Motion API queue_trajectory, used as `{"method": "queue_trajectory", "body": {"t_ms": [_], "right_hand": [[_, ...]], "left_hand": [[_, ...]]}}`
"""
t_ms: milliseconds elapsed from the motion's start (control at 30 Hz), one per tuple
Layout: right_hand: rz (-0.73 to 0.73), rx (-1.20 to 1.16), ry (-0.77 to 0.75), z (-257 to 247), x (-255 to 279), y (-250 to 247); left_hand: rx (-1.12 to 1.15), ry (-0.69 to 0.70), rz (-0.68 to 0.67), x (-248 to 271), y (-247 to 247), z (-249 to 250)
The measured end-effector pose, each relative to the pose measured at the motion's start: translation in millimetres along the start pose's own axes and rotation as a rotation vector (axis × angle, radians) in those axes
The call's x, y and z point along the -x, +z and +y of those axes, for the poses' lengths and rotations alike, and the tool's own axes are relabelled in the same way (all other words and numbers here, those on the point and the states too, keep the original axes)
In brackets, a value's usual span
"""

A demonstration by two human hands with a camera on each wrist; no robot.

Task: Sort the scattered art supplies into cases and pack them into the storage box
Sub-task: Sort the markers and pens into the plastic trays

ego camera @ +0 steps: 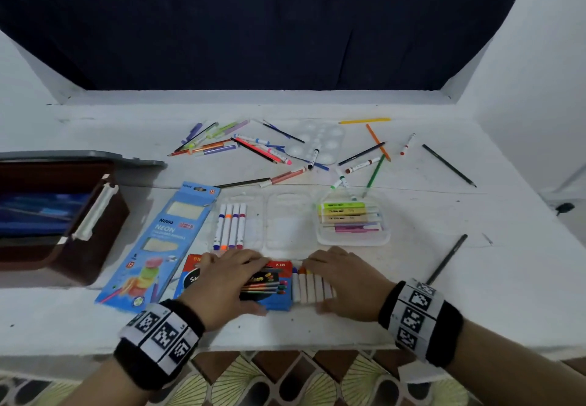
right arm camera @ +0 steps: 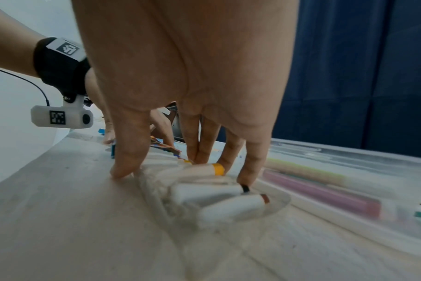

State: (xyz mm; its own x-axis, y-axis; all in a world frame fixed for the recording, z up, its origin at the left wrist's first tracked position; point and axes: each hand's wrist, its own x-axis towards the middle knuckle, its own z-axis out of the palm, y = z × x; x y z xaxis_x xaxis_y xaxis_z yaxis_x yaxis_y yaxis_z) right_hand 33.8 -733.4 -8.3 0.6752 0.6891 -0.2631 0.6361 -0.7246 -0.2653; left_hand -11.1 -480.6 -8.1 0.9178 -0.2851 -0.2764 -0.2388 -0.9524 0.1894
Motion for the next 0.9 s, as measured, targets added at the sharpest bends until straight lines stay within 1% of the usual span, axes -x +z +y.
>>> {"method": "queue_trajectory", "body": {"t_ms": [233,333,400,500,600,700,900], "right_hand": [[0.018,-0.059,0.002,-8,-9,0],[0.049,-0.12,-0.006,-9,-5,3],[0.076,-0.116,-0.009,-11,-4,6],[0.086,-0.128,0.026,-13,-6,4],[0.058,-0.148,0.03,-16,-10,-1],[0.042,-0.17,0.069,-20,-14,-5],[0.079,-0.087,0.137,-28,-24,-8]], "left_hand": [[0.044,-0.016,0.028,1,0,7],[0.046,-0.043,0.023,3,4,6],[0.048,-0.057,0.027,4,6,6],[0.055,-0.071,0.034,5,4,8],[0.056,-0.079,0.04,6,3,9],[0.066,-0.087,0.044,7,4,10],[0.074,-0.111,0.04,8,1,12]]}}
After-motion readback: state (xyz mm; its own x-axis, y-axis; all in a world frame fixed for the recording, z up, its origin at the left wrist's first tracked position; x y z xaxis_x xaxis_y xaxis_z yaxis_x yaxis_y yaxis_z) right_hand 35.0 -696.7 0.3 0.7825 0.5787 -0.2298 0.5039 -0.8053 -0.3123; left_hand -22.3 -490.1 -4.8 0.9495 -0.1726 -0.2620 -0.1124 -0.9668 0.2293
